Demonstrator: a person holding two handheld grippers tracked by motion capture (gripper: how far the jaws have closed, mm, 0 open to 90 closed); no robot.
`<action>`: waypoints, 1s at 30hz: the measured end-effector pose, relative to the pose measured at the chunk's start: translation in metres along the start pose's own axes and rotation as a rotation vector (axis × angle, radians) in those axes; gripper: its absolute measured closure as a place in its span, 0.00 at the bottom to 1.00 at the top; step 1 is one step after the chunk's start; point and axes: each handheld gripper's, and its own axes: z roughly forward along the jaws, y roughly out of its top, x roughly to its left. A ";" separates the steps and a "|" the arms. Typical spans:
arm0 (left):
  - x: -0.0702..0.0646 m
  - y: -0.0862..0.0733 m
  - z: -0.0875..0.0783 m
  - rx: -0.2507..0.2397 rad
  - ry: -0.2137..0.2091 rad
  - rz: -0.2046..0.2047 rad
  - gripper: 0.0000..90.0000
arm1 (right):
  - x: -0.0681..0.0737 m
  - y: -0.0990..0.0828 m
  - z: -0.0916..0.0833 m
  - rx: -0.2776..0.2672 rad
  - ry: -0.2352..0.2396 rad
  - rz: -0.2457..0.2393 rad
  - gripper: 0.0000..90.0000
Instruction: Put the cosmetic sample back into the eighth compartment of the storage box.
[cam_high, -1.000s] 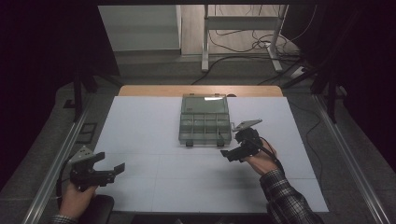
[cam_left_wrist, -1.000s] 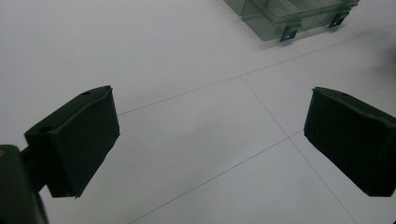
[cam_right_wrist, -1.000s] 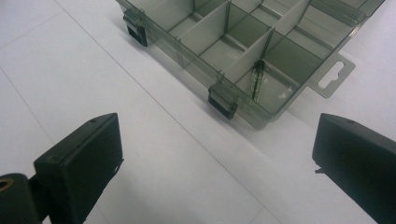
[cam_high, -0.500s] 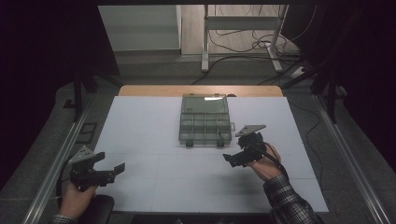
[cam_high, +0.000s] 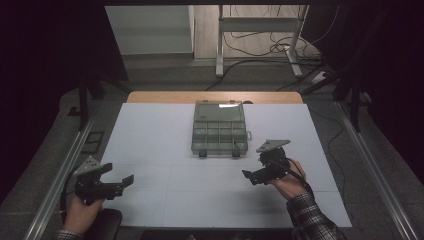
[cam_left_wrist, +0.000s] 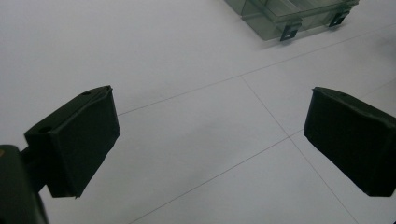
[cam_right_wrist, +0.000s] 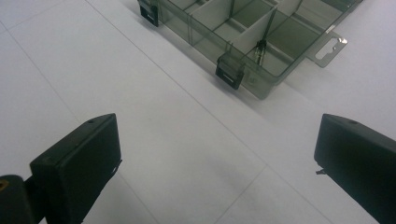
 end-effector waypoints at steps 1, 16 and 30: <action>0.000 0.000 0.000 0.000 0.000 0.000 0.04 | 0.000 -0.001 -0.001 -0.001 0.001 0.003 0.00; 0.000 0.000 0.000 0.000 0.001 0.002 0.04 | 0.001 -0.020 -0.017 -0.028 -0.009 0.040 0.00; 0.000 0.000 0.000 -0.003 -0.001 -0.006 0.04 | 0.002 -0.037 -0.039 -0.063 -0.049 0.054 0.00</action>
